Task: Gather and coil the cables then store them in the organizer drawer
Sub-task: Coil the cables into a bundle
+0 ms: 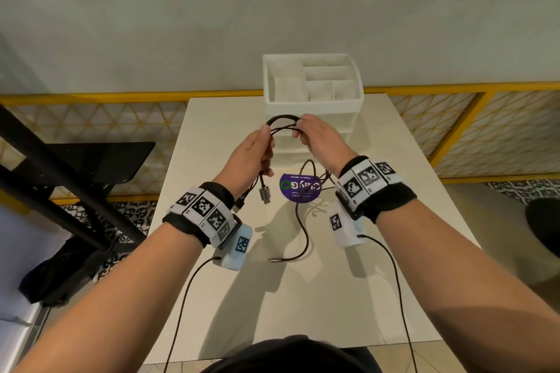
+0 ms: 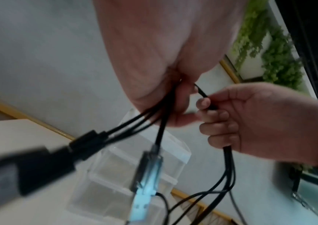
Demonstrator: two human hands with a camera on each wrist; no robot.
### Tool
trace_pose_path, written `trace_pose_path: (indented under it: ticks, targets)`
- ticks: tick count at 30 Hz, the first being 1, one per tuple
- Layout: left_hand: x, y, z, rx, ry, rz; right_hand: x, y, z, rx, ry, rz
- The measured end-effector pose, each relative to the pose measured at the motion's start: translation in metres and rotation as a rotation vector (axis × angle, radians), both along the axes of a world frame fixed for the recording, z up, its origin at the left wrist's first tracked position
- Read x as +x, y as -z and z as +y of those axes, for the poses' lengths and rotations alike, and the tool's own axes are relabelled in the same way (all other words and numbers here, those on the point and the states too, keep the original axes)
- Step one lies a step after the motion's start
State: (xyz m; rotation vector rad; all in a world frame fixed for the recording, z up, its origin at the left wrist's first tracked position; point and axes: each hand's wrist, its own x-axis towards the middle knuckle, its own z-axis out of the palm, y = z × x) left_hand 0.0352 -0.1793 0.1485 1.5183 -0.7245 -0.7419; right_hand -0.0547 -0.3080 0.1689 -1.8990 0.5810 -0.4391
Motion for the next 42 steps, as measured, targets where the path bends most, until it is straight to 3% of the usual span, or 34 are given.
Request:
trace_pose_path:
  ticks: [5,10,14,18,22,29,42]
  targets:
    - [0.008,-0.015,-0.006,-0.139,-0.118,0.171,-0.01,0.011,0.017,-0.043,-0.017,-0.053]
    - [0.011,-0.024,-0.007,-0.088,-0.023,0.248,-0.013,0.018,0.021,-0.184,-0.047,-0.035]
    - [0.01,-0.02,-0.002,-0.073,0.067,0.298,-0.012,0.019,0.011,-0.318,0.054,0.023]
    - [0.001,-0.017,-0.001,-0.055,0.143,0.205,-0.011,0.009,-0.001,-0.27,0.171,-0.045]
    - [0.0,-0.018,-0.005,-0.147,0.117,0.185,-0.011,0.011,0.002,-0.245,0.146,-0.043]
    - [-0.005,-0.03,-0.016,-0.249,0.063,0.254,0.001,0.016,0.025,0.103,0.036,-0.068]
    - [0.0,-0.029,-0.014,-0.108,0.068,0.123,0.011,0.017,0.032,-0.111,-0.089,-0.018]
